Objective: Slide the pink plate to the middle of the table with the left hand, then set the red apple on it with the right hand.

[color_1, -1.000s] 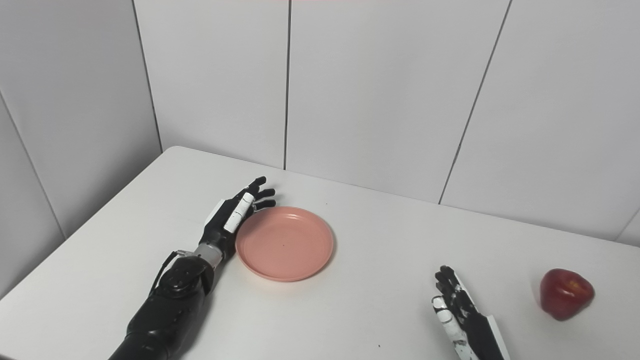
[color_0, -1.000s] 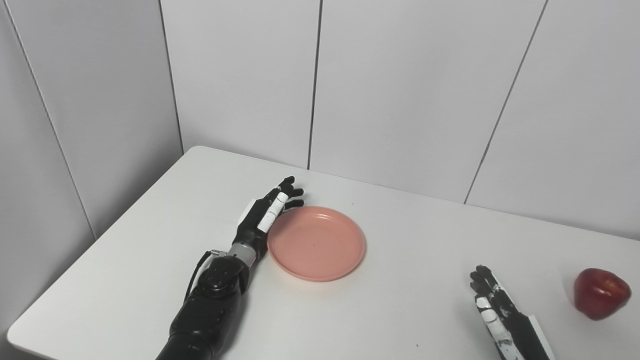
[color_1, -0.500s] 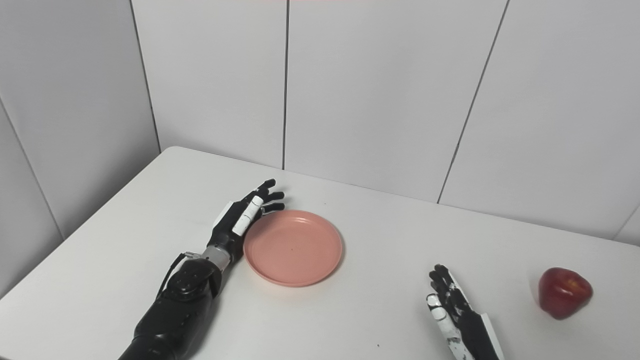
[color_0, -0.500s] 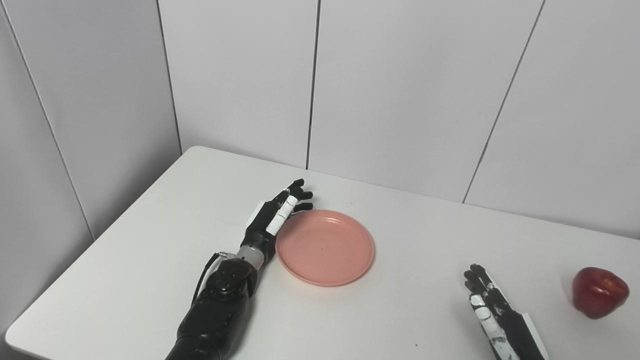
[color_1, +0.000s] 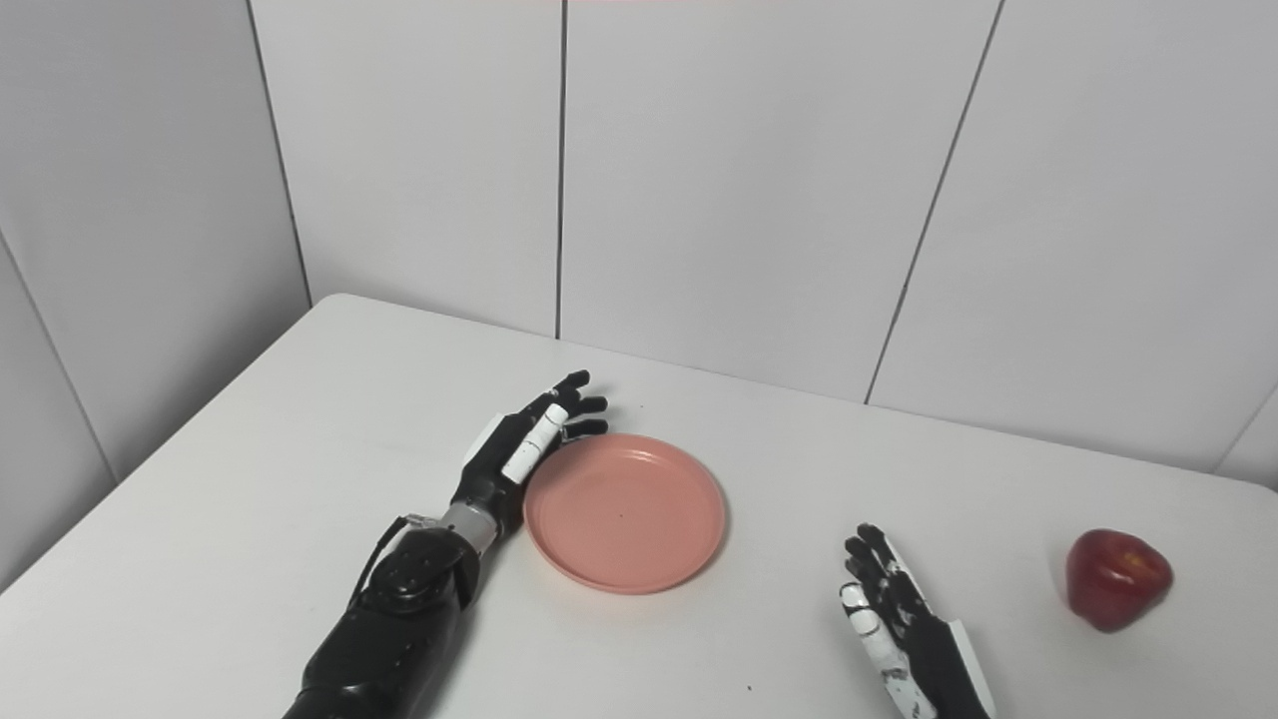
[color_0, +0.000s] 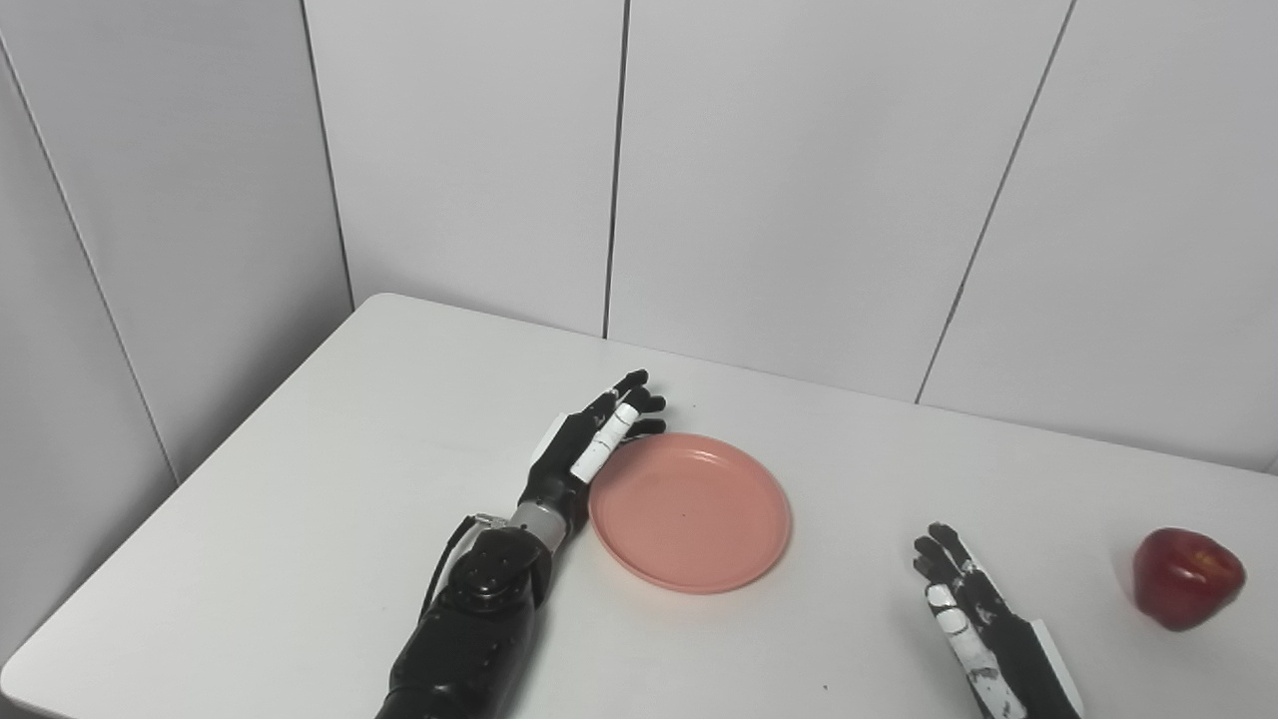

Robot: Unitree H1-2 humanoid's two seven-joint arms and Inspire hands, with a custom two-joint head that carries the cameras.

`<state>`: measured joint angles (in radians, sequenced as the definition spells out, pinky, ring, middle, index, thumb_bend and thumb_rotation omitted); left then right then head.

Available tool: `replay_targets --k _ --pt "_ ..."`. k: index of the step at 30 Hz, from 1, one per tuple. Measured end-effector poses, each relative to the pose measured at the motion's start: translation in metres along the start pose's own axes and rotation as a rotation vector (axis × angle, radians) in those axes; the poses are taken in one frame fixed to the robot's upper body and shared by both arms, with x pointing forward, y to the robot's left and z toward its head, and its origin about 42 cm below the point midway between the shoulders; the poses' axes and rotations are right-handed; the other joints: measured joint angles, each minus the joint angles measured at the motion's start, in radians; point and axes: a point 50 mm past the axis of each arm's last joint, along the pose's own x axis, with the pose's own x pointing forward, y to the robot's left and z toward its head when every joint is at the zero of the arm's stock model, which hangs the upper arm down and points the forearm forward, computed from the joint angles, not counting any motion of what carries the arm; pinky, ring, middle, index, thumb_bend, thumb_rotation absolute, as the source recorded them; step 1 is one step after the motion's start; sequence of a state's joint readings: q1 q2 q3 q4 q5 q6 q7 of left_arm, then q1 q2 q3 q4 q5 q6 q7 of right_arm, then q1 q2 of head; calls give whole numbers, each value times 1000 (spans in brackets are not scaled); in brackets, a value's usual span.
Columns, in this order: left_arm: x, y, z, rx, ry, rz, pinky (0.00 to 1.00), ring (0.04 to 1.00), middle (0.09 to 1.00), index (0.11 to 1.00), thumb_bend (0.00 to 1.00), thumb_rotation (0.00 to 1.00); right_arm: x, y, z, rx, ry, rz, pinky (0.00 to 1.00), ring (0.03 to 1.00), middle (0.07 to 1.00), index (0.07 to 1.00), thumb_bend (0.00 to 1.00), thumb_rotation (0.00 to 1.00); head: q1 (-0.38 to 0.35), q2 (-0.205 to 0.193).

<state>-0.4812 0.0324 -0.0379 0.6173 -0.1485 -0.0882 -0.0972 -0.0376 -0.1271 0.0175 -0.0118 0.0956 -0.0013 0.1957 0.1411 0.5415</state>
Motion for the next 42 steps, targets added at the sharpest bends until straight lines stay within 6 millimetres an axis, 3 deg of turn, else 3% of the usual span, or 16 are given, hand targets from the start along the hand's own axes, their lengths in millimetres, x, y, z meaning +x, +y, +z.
replay_targets --k 2,7,10,37,42 --pt "2 -13 0 -31 10 -26 817 796 819 873 801 735 0 0 0 1 -1 1 1000 935 921 924 784 714 0 0" --pt "5 -66 -2 -99 24 -123 809 795 817 879 822 750 3 6 2 12 -11 9 1000 932 921 922 791 711 -8 3" --pt "5 -80 -2 -90 36 -156 801 794 818 882 820 762 3 8 3 15 -13 9 1000 932 920 919 790 707 -9 5" --pt "5 -76 -1 -36 40 -158 778 779 807 860 835 778 3 8 3 14 -9 8 1000 944 922 919 815 709 -18 8" --pt "5 -74 -1 -43 40 -161 778 780 809 862 841 777 3 9 3 7 -33 -28 992 925 906 901 752 644 -41 9"
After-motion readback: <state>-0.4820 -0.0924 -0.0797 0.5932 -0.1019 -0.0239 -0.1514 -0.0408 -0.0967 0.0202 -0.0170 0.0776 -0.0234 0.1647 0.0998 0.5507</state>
